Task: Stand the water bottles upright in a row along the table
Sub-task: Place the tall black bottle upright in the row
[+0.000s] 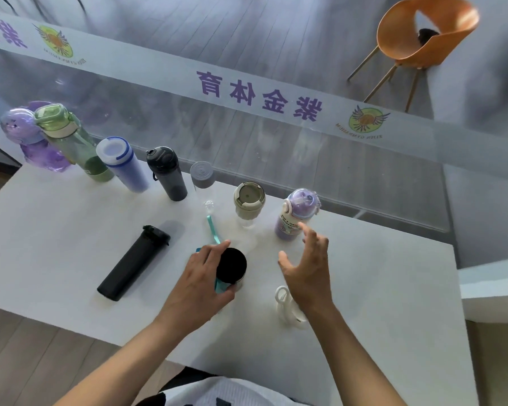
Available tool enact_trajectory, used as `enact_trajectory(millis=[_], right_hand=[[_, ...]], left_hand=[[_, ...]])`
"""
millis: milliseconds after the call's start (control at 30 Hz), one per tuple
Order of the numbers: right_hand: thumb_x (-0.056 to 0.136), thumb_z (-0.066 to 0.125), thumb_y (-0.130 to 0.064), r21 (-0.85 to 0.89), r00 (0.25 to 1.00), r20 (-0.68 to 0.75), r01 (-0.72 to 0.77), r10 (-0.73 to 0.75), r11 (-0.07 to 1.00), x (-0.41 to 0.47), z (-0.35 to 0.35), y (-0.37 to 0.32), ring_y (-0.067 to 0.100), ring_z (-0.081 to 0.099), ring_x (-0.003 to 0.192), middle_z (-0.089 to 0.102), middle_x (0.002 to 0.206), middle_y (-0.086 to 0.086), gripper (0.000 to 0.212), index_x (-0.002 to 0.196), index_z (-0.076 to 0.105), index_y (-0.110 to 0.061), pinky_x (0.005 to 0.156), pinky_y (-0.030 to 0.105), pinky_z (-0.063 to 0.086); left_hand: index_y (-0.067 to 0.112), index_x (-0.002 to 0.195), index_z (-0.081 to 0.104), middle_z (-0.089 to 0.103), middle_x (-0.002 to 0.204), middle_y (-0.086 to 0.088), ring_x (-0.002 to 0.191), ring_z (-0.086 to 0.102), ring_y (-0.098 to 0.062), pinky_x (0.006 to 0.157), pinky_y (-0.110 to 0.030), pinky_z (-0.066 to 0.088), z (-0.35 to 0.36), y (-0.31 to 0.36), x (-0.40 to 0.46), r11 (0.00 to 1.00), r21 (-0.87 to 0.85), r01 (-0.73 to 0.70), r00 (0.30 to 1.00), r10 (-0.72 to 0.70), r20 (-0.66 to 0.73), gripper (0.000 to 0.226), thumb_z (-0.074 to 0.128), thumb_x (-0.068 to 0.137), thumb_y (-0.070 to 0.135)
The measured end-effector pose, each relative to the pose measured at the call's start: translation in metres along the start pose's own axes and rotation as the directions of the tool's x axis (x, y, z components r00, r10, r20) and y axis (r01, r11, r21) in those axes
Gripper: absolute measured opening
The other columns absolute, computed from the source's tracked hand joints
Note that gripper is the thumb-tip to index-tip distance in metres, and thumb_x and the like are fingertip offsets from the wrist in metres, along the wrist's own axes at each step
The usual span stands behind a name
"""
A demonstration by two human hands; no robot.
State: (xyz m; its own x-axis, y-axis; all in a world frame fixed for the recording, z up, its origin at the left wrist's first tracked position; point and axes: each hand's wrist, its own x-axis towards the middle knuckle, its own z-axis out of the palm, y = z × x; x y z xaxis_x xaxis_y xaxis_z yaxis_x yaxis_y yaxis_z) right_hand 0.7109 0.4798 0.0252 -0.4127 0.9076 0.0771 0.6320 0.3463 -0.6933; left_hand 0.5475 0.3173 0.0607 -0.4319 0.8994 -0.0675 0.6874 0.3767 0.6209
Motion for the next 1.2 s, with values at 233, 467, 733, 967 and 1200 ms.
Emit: enact_trajectory(millis=[233, 467, 733, 967, 1200], right_hand=[[0.076, 0.073, -0.049, 0.03, 0.931, 0.353, 0.09, -0.095, 0.995, -0.037, 0.004, -0.017, 0.011, 0.049, 0.127, 0.049, 0.139, -0.011, 0.076, 0.143, 0.039, -0.039, 0.109, 0.038, 0.043], [0.071, 0.078, -0.044, 0.172, 0.969, 0.243, 0.002, -0.045, 0.985, -0.028, -0.007, -0.028, 0.008, 0.06, 0.105, 0.063, 0.119, -0.01, 0.064, 0.129, 0.055, -0.031, 0.091, 0.023, 0.05], [0.067, 0.087, -0.038, 0.2, 0.984, 0.153, -0.122, 0.092, 0.972, -0.003, -0.04, 0.017, 0.001, 0.059, 0.098, 0.062, 0.106, -0.017, 0.058, 0.114, 0.053, -0.043, 0.081, 0.014, 0.047], [0.065, 0.09, -0.037, 0.184, 0.977, 0.102, -0.202, 0.185, 0.962, 0.016, -0.072, 0.08, 0.012, 0.061, 0.101, 0.062, 0.107, -0.011, 0.058, 0.109, 0.053, -0.038, 0.089, 0.036, 0.055], [0.061, 0.089, -0.028, 0.29, 0.96, 0.08, -0.282, 0.27, 0.915, 0.044, -0.072, 0.116, 0.011, 0.064, 0.103, 0.065, 0.11, -0.008, 0.059, 0.106, 0.056, -0.046, 0.094, 0.041, 0.055]], left_hand=[[0.034, 0.131, 0.043, 0.048, 0.125, 0.01, 0.11, 0.05, -0.012, 0.088, -0.019, 0.042, 0.0, 0.011, 0.016, 0.997, -0.069, -0.034, 0.999, 0.035, 0.009, 0.071, 0.082, 0.072, 0.04], [0.033, 0.129, 0.046, 0.048, 0.119, 0.015, 0.106, 0.05, -0.006, 0.09, -0.016, 0.042, -0.007, 0.049, 0.033, 0.972, -0.178, -0.15, 0.989, 0.146, -0.039, 0.067, 0.082, 0.073, 0.037], [0.032, 0.144, 0.034, 0.044, 0.136, 0.009, 0.12, 0.046, -0.014, 0.099, -0.027, 0.042, 0.015, 0.087, 0.051, 0.968, -0.077, -0.239, 0.971, 0.24, 0.003, 0.074, 0.073, 0.082, 0.042], [0.029, 0.135, 0.049, 0.045, 0.138, 0.006, 0.118, 0.046, -0.019, 0.098, -0.034, 0.047, 0.051, 0.09, 0.036, 0.976, 0.103, -0.194, 0.979, 0.185, 0.09, 0.055, 0.067, 0.087, 0.045], [0.033, 0.134, 0.047, 0.045, 0.136, 0.011, 0.116, 0.044, -0.015, 0.094, -0.027, 0.043, 0.083, 0.096, 0.01, 0.984, 0.098, -0.152, 0.978, 0.135, 0.162, 0.054, 0.066, 0.085, 0.049]])
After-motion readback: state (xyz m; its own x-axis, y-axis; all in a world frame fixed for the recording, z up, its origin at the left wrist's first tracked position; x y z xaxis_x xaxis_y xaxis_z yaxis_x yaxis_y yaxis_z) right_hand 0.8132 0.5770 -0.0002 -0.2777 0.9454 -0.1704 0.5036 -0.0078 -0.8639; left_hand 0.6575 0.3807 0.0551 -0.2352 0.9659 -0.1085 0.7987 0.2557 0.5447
